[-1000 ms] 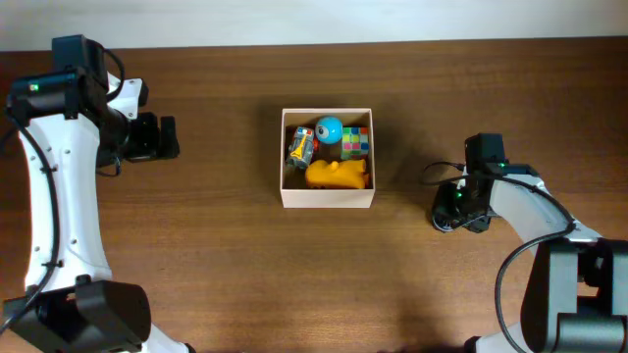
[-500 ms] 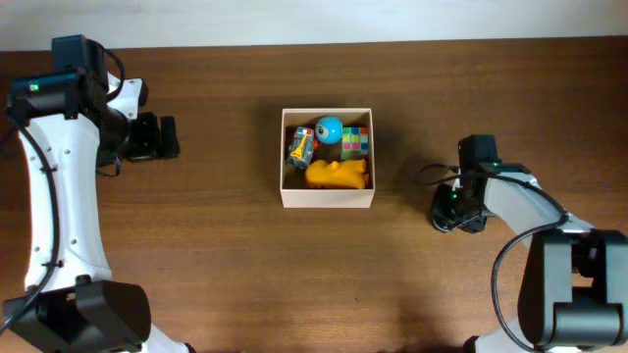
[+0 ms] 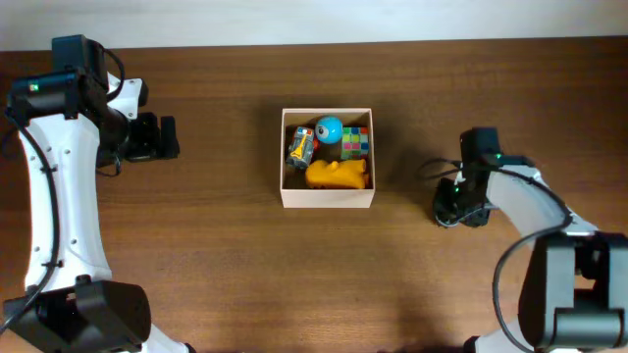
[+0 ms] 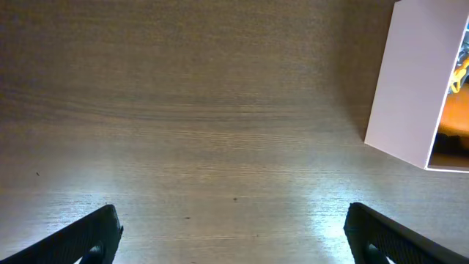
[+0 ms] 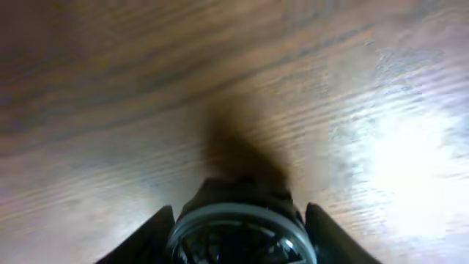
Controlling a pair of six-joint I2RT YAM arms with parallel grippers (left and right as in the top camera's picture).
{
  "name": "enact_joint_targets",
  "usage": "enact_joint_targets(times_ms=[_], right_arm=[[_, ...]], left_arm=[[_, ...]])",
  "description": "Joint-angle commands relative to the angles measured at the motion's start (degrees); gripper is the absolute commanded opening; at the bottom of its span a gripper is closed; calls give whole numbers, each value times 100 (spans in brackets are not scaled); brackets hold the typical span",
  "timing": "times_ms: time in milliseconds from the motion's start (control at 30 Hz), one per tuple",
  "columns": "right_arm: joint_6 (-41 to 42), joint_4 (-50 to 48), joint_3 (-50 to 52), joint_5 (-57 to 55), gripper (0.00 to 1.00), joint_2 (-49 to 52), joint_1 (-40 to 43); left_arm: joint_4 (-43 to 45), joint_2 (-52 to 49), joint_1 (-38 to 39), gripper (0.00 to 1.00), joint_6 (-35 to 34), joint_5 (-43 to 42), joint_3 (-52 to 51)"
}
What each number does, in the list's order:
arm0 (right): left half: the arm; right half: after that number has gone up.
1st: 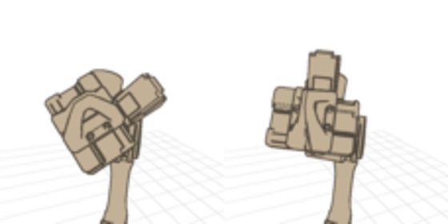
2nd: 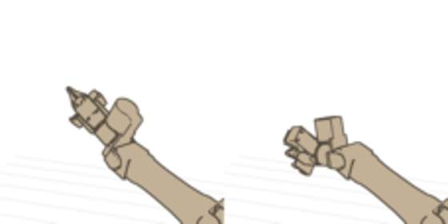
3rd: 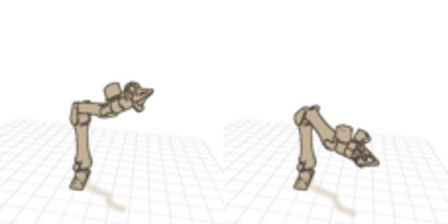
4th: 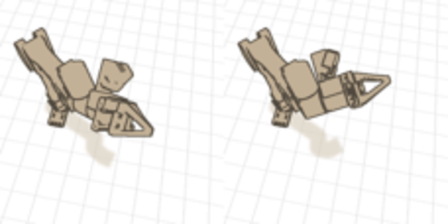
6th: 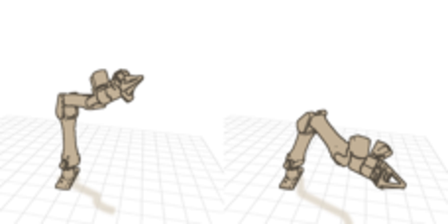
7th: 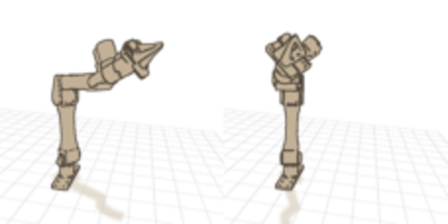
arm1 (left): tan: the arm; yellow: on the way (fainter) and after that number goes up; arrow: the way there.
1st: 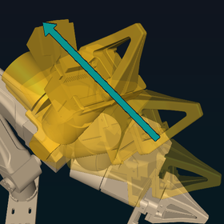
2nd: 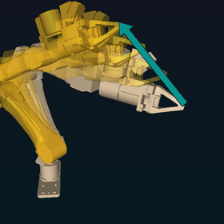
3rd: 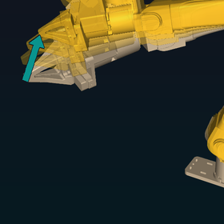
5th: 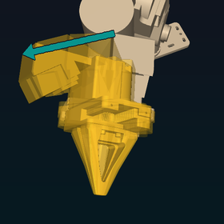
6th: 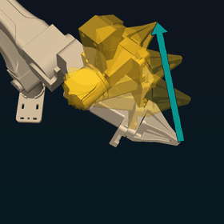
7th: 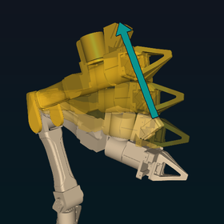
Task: Pack container
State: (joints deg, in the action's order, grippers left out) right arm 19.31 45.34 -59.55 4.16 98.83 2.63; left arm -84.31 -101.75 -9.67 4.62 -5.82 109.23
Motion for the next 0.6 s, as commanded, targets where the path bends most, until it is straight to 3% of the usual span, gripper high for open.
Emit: enact_joint_targets(times_ms=[0, 300, 567], right_arm=[[-105, 317, -713, 319, 47, -575, -116], [-109, 516, -1613, 920, 46, -1325, -1279], [-256, -739, -1663, 208, 48, -933, -2940]], left_arm=[[11, 20, -24, 99, -74, -44, -24], [11, 20, -24, 99, -74, -44, -24], [11, 20, -24, 99, -74, -44, -24]])
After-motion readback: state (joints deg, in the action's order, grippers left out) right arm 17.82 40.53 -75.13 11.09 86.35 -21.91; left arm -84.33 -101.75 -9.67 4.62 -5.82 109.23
